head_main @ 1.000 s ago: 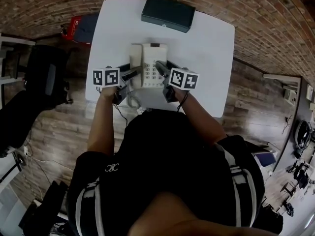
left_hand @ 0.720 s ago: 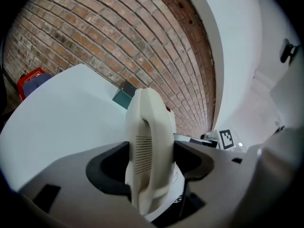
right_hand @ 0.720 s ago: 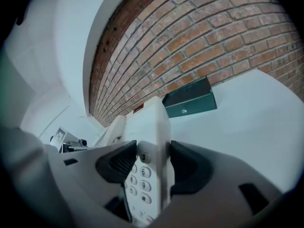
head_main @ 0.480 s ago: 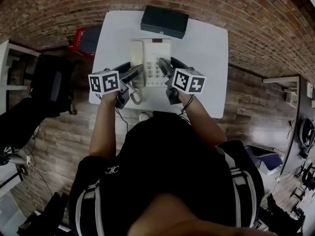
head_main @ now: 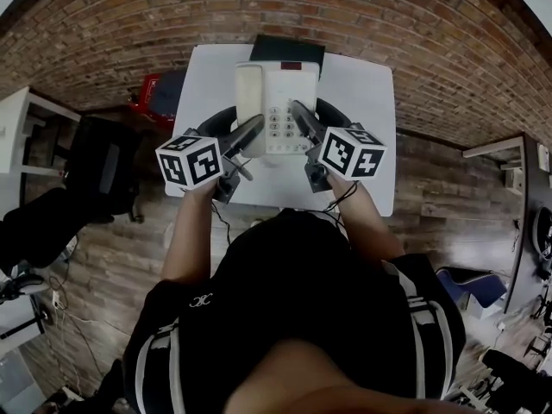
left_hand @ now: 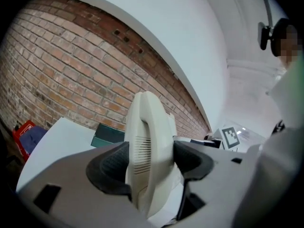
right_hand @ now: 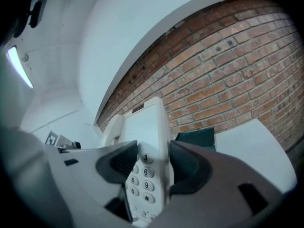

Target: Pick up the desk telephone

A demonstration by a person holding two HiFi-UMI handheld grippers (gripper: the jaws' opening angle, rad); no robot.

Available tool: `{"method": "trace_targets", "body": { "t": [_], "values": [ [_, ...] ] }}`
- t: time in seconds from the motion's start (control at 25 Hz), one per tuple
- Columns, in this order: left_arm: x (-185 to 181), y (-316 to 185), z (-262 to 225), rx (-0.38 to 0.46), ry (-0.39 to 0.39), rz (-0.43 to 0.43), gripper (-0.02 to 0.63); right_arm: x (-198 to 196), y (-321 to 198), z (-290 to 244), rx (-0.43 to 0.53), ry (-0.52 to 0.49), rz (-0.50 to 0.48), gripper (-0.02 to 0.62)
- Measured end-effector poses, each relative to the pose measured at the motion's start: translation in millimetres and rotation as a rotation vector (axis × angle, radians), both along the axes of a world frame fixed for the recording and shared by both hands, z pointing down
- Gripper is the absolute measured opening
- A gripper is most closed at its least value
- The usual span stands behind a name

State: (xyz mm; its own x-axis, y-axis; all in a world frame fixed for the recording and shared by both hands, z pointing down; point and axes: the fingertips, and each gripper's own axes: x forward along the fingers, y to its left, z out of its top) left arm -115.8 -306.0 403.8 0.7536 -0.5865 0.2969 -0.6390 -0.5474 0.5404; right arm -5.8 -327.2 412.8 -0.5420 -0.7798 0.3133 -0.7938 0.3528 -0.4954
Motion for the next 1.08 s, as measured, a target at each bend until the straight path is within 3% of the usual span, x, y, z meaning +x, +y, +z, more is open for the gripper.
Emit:
{"method": "trace_targets", "body": {
  "t": [0.24, 1.08],
  "values": [
    [8.0, 9.2, -21.7, 0.06, -0.003, 0.006, 0.293, 8.3, 8.3, -25.4, 0.064, 0.022, 0.007, 0.199],
    [11.7, 10.9, -12.3, 0.034, -0.026, 0.027, 0.293, 12.6, 12.2, -12.9, 0.016, 0.002, 0.01, 0.198]
  ]
}}
